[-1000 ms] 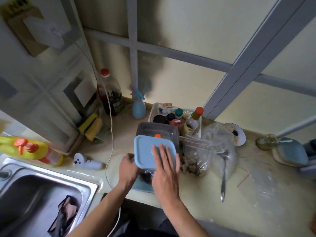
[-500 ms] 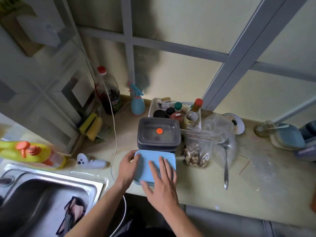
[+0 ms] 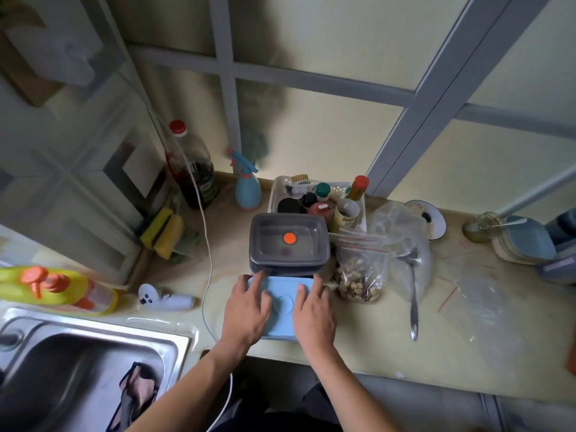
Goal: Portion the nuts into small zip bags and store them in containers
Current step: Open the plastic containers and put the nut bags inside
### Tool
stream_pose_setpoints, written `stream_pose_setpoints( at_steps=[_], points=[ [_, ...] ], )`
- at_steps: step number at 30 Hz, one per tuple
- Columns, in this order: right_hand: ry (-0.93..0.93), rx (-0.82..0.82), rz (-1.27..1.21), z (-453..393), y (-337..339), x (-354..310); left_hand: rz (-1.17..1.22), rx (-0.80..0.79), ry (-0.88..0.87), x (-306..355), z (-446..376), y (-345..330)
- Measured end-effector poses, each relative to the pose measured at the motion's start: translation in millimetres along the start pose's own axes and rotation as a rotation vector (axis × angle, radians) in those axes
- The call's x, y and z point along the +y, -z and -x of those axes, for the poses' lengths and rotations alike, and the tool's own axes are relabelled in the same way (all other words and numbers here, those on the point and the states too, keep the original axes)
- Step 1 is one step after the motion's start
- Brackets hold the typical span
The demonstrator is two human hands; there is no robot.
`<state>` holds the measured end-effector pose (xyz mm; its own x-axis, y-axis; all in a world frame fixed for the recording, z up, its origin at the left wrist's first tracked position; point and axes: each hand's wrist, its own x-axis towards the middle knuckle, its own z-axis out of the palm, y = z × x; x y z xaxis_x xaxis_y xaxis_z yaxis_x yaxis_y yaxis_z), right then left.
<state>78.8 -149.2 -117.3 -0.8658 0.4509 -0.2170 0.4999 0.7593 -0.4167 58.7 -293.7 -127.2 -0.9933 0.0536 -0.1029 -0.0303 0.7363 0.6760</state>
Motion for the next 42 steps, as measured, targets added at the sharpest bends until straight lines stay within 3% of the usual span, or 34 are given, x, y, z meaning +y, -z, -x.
stream_pose_setpoints(
  at_steps=[4, 8, 11, 13, 19, 26, 31, 35, 42],
  points=[
    [-0.001, 0.018, 0.058, -2, -2, -1, -0.012, -0.042, 0.010, -1, -4, -2],
    [-0.011, 0.005, -0.042, -5, -4, 2, 0.314, -0.002, 0.162, 2, -9, -2],
    [-0.048, -0.012, -0.208, -15, -3, 5, 0.392, 0.062, 0.160, 1, -3, -1],
    [-0.036, 0.020, -0.236, -18, -3, 6, 0.388, 0.080, 0.151, 3, 0, 0],
    [0.064, 0.205, -0.016, -10, -12, -1, 0.210, 0.038, 0.106, 7, 0, -3],
    [0.049, 0.177, 0.029, -11, -14, -1, 0.061, 0.075, 0.145, 10, -2, -6],
    [-0.057, 0.113, -0.266, -14, -12, 16, 0.115, 0.092, 0.099, 6, 1, -7],
    [-0.090, 0.133, -0.143, -11, -11, 16, 0.110, 0.111, 0.114, 8, 0, -8],
    [-0.053, 0.167, -0.177, -12, -10, 13, 0.054, 0.092, 0.114, 8, -1, -8]
  ],
)
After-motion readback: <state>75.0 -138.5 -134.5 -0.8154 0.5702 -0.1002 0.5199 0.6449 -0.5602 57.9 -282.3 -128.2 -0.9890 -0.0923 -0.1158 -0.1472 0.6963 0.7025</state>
